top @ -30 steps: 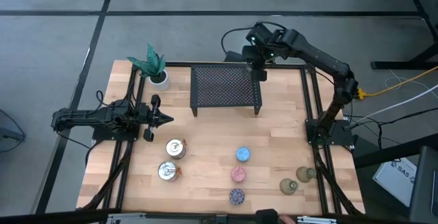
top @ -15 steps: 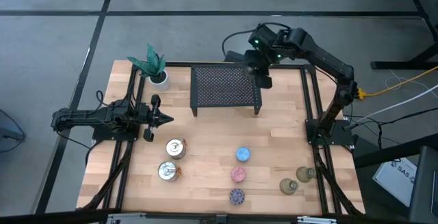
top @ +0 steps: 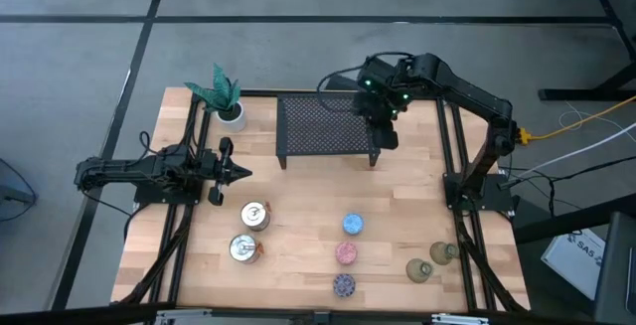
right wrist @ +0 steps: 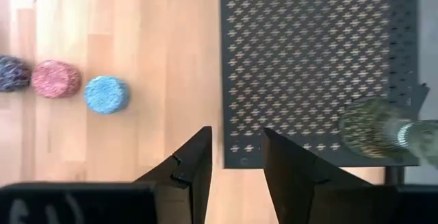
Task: Pick & Place candle stick holders
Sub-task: Put the right candle holder on the shelf
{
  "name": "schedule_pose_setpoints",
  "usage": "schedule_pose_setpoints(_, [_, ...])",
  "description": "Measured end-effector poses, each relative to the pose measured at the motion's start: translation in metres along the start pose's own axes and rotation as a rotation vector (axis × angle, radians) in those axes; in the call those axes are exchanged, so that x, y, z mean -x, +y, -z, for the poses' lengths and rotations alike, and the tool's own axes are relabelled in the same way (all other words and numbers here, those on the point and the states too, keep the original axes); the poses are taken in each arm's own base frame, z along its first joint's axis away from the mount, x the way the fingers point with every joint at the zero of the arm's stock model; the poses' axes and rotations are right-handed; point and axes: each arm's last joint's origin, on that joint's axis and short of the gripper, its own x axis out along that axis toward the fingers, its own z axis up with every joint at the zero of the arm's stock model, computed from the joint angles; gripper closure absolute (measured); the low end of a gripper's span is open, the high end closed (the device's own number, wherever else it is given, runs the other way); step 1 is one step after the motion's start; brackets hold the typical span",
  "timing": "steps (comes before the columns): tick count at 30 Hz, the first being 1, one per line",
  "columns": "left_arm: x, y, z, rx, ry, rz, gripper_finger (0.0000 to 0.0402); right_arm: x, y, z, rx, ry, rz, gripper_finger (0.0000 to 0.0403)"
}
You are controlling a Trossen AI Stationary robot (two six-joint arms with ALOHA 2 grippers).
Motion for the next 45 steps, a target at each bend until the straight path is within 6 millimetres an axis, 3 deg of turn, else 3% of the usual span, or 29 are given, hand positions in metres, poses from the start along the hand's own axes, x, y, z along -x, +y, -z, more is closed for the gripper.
schedule_pose_setpoints(7, [0.000,0.000,0.000,0.000,0.000,0.000,0.0400,-0.002,0.018,-0.004,0.033,0.006,-0.037,0.0277])
schedule_pose_setpoints(17, [0.000,0.000,0.000,0.000,0.000,0.000,0.0400,-0.006,0.024,-0.002,0.003,0.019,-0.063,0.0277])
schedule_pose_setpoints(33, [0.000,0.000,0.000,0.000,0.000,0.000,0.0400,-0.040,0.043,0.065,-0.146,0.164,-0.088,0.0277])
schedule_pose_setpoints(45, [0.000,0.000,0.000,0.000,0.000,0.000,0.0400,-0.090,0.080,0.097,-0.305,0.265,-0.092,0.0277])
